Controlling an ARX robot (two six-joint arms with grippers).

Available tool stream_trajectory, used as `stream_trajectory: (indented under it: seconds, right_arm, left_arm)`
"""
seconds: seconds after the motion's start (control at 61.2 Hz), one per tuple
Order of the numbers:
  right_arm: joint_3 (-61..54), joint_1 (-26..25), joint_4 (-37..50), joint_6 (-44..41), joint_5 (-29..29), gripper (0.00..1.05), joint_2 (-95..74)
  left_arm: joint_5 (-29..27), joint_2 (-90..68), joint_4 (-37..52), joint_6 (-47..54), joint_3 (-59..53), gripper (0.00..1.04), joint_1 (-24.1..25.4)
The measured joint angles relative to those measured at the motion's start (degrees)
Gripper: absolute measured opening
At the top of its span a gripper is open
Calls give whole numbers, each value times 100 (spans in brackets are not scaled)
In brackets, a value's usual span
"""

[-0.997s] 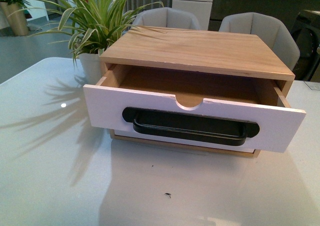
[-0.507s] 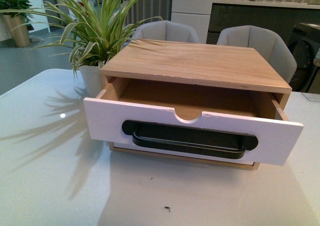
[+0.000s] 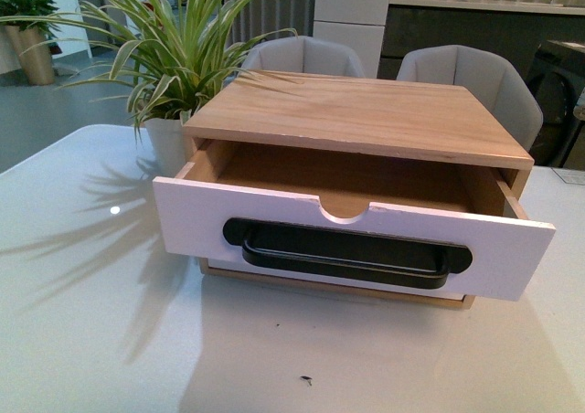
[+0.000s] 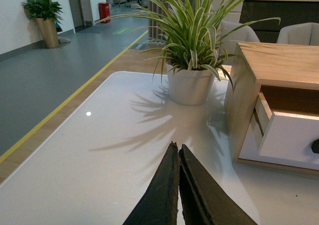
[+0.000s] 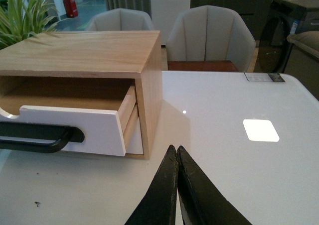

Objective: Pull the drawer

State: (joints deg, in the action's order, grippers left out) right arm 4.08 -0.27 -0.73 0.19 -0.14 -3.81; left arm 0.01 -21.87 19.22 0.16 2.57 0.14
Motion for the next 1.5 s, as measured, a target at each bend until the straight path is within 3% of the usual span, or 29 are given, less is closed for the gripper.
stream_trajectory:
  seconds: [0.637,0.736,1.226,1.275,1.504]
  right_arm:
    - [-240,7,63,0,15,2,345]
    - [-240,7,66,0,15,2,348]
    - [-240,9,63,-2,15,93,350]
    - [-240,9,63,0,15,97,350]
    - [-240,9,63,-2,15,96,350]
  left_arm:
    - [-2,1163,-894,-2,-186,3,0]
    - [-2,1915,-1816,-2,-184,3,0]
    - [-2,2151,-1915,-7,-184,95,-2]
    - [-2,2151,-1915,-2,-184,99,-2]
    - [-2,2151,-1915,-2,-184,97,-2]
